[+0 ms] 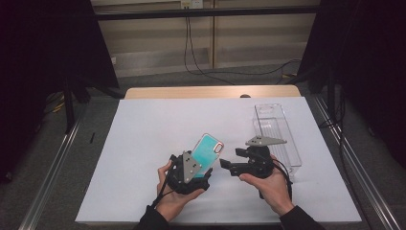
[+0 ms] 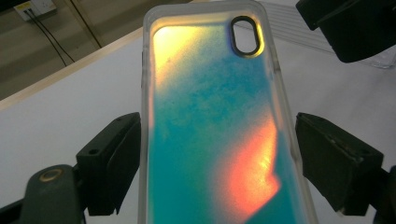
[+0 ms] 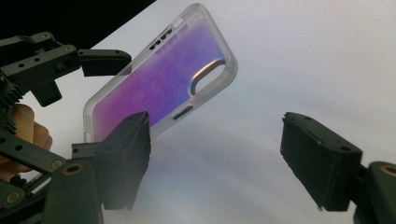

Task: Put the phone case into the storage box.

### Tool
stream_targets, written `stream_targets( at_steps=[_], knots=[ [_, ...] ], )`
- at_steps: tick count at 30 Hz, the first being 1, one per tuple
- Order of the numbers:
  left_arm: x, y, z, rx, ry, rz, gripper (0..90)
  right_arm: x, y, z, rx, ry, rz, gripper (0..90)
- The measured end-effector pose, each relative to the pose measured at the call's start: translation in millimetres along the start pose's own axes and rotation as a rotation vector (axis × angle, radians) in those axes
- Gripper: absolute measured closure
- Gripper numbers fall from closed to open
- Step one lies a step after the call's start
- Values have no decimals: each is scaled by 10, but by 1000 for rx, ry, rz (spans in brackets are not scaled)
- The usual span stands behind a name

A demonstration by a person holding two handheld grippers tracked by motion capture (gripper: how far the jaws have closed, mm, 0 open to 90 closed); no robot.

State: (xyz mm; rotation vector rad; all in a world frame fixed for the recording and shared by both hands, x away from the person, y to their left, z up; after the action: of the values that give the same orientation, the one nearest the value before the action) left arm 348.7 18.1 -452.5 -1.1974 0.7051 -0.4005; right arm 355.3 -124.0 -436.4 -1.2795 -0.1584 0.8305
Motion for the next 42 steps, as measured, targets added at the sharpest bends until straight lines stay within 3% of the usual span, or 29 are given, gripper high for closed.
stream_targets(
  at_steps=[8,18,30,36,42],
  knots=[
    [8,16,15,3,-14,11,170,57,-36,-21,84,3,42,295],
    [22,26,21,7,-13,12,170,145,-27,-12,117,1,89,352],
    [47,43,38,11,-24,14,170,230,-98,16,170,50,114,533],
    [69,64,36,18,-16,22,170,273,-98,30,180,68,132,540],
    [82,63,41,15,-19,19,170,332,-84,39,215,66,153,606]
  ],
)
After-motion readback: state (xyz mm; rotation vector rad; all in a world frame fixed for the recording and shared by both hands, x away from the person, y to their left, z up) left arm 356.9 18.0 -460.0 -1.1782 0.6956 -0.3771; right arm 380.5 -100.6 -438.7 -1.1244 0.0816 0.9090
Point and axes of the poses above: each handheld gripper's, and its own axes: x roughly forward along the jaws, y roughly out of its underside, z roughly to its left, the point moved 8 cm from there along x, roughly forward along the jaws, and after that the axes turned 15 degrees about -z, right-handed, at the moved point
